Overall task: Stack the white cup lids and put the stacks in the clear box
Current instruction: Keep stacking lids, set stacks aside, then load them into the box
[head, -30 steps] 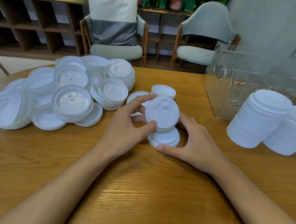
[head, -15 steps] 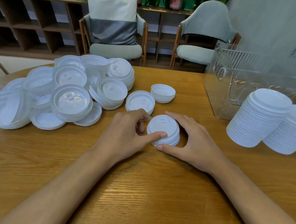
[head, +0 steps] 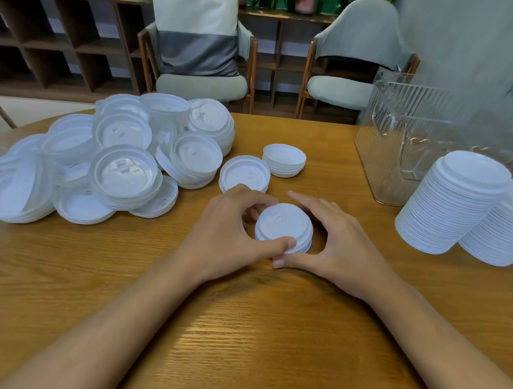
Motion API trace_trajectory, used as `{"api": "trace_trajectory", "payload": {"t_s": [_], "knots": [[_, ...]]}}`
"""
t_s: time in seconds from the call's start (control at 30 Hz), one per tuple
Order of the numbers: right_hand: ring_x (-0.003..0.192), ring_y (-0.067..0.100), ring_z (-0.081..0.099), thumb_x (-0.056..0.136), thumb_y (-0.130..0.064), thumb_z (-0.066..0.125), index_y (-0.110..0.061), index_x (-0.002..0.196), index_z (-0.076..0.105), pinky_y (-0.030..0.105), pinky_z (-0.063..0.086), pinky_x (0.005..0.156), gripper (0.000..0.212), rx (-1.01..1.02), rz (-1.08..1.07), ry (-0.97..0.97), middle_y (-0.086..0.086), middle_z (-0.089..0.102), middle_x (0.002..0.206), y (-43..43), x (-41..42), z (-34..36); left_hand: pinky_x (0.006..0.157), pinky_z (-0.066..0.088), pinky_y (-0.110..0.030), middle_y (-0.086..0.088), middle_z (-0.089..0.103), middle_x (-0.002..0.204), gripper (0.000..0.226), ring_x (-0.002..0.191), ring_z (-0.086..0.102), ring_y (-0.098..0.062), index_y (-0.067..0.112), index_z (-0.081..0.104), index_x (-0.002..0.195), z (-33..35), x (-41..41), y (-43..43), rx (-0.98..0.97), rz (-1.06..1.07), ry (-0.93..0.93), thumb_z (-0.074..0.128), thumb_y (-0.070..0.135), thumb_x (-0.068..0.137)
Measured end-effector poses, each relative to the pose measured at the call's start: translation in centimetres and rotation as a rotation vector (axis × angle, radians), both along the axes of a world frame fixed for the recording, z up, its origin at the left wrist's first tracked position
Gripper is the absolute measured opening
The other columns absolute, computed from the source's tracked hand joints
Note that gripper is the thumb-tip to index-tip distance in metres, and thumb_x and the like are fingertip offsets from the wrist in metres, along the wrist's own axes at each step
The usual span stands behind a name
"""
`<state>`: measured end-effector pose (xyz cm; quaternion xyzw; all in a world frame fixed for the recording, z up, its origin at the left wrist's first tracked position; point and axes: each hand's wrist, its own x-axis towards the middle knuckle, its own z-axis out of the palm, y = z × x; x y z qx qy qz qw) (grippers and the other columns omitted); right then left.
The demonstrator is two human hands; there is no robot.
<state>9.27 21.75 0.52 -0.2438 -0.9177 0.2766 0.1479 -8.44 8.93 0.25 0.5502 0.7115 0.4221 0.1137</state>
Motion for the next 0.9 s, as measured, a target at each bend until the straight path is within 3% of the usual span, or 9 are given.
{"api": "trace_trajectory", "payload": {"t_s": [0.23, 0.53, 0.7, 0.77, 0.83, 0.9], "knots": [[0.126, -0.003, 0.039, 0.060, -0.073, 0.083, -0.034, 0.158, 0.040, 0.009, 0.030, 0.097, 0.114, 0.007, 0.015, -0.027, -0.024, 0.049, 0.136, 0.3, 0.0, -0.3, 0.079, 0.049, -0.016, 0.015, 0.064, 0.100, 0.055, 0.097, 0.062, -0.002, 0.033, 0.070, 0.107, -0.2, 0.5, 0.5, 0.021, 0.030, 0.008, 0.094, 0.057, 0.063], [0.132, -0.010, 0.029, 0.068, -0.075, 0.077, -0.029, 0.162, 0.035, 0.001, 0.021, 0.102, 0.113, 0.034, 0.032, -0.087, -0.026, 0.040, 0.144, 0.3, 0.2, 0.0, 0.076, 0.043, -0.010, 0.015, 0.062, 0.097, 0.058, 0.093, 0.060, 0.000, 0.037, 0.065, 0.102, -0.5, 0.5, 0.5, -0.009, 0.029, 0.047, 0.092, 0.065, 0.058], [0.136, -0.008, 0.028, 0.074, -0.077, 0.071, -0.030, 0.162, 0.034, 0.016, 0.027, 0.110, 0.107, 0.018, 0.028, -0.094, -0.026, 0.039, 0.146, 0.1, 0.2, 0.1, 0.077, 0.042, -0.010, 0.016, 0.063, 0.097, 0.060, 0.095, 0.061, 0.000, 0.030, 0.075, 0.107, -0.3, 0.0, 0.2, 0.003, 0.004, 0.070, 0.071, 0.079, 0.073], [0.135, -0.007, 0.030, 0.074, -0.078, 0.070, -0.029, 0.162, 0.034, 0.017, 0.028, 0.111, 0.106, 0.037, 0.023, -0.089, -0.026, 0.040, 0.145, 0.0, 0.1, 0.1, 0.078, 0.045, -0.014, 0.014, 0.065, 0.096, 0.037, 0.094, 0.063, -0.005, 0.026, 0.077, 0.104, -0.2, -0.7, 0.1, 0.135, 0.045, 0.129, 0.073, 0.060, 0.089], [0.132, -0.008, 0.031, 0.075, -0.077, 0.070, -0.030, 0.162, 0.034, 0.008, 0.026, 0.105, 0.105, 0.039, 0.016, -0.084, -0.026, 0.041, 0.143, 0.0, 0.1, 0.1, 0.083, 0.051, -0.025, 0.009, 0.067, 0.104, 0.019, 0.099, 0.064, -0.009, 0.019, 0.076, 0.110, -0.3, -1.6, 0.1, 0.216, 0.104, 0.240, 0.076, 0.031, 0.095], [0.131, -0.008, 0.032, 0.075, -0.075, 0.072, -0.031, 0.161, 0.035, 0.002, 0.023, 0.100, 0.103, 0.036, 0.006, -0.071, -0.025, 0.042, 0.141, 0.0, 0.1, -0.1, 0.089, 0.054, -0.037, 0.004, 0.070, 0.116, 0.026, 0.108, 0.065, -0.016, 0.017, 0.073, 0.122, -0.7, -2.3, 0.4, 0.160, 0.118, 0.321, 0.073, 0.017, 0.095]]}}
